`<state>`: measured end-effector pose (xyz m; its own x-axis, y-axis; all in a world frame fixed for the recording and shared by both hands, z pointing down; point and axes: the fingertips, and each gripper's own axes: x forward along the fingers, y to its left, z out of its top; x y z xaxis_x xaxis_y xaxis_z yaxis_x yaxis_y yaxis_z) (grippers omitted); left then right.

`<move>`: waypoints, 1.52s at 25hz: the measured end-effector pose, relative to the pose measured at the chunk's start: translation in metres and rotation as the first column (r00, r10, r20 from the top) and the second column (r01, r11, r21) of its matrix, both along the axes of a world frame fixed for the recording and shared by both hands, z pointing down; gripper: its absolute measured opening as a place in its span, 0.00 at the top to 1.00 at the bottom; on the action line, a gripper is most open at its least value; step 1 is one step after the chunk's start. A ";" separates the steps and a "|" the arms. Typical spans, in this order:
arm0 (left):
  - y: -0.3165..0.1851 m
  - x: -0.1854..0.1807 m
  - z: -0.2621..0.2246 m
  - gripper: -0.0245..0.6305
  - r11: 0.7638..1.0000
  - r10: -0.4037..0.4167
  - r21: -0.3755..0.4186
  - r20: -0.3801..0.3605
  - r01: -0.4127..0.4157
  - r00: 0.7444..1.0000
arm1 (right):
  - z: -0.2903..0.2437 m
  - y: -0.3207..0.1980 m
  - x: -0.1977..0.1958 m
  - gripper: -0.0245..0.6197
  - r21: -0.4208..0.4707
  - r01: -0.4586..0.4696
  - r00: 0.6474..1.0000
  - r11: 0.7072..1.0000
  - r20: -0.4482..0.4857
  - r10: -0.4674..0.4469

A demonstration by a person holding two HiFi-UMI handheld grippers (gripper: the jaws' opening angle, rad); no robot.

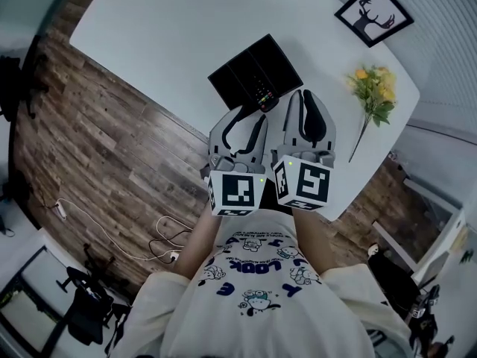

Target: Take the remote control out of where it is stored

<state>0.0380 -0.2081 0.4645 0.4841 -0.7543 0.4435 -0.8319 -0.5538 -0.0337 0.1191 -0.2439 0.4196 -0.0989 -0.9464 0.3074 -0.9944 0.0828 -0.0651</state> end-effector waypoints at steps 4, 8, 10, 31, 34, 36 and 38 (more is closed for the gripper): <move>-0.003 0.012 0.013 0.67 0.998 0.053 -0.031 0.021 -0.053 0.998 | 0.007 -0.003 0.007 0.87 -0.017 -0.027 1.000 1.000 -0.004 0.027; -0.009 0.021 0.022 0.66 0.995 0.086 -0.045 0.031 -0.085 0.996 | 0.013 -0.006 0.010 0.87 -0.032 -0.037 0.999 0.999 -0.001 0.037; -0.012 0.026 0.026 0.66 0.994 0.103 -0.048 0.031 -0.101 0.994 | 0.017 -0.007 0.011 0.87 -0.040 -0.035 0.999 0.999 0.003 0.035; -0.035 0.037 0.037 0.67 0.990 0.135 -0.046 0.012 -0.134 0.991 | 0.029 -0.017 0.017 0.87 -0.081 -0.042 0.999 0.996 0.013 0.044; -0.037 0.037 0.035 0.69 0.987 0.152 -0.053 0.006 -0.151 0.988 | 0.026 -0.021 0.016 0.87 -0.077 -0.040 0.999 0.996 0.017 0.041; -0.037 0.038 0.035 0.69 0.984 0.168 -0.059 0.008 -0.167 0.986 | 0.024 -0.023 0.015 0.87 -0.072 -0.040 0.999 0.997 0.019 0.041; -0.037 0.037 0.034 0.70 0.982 0.178 -0.064 0.005 -0.177 0.984 | 0.022 -0.026 0.014 0.87 -0.068 -0.040 0.999 0.997 0.021 0.041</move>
<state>0.0752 -0.2452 0.4988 0.6031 -0.6270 0.4930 -0.7198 -0.6942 -0.0023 0.1335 -0.2699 0.4418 -0.0683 -0.9269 0.3691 -0.9952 0.0371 -0.0911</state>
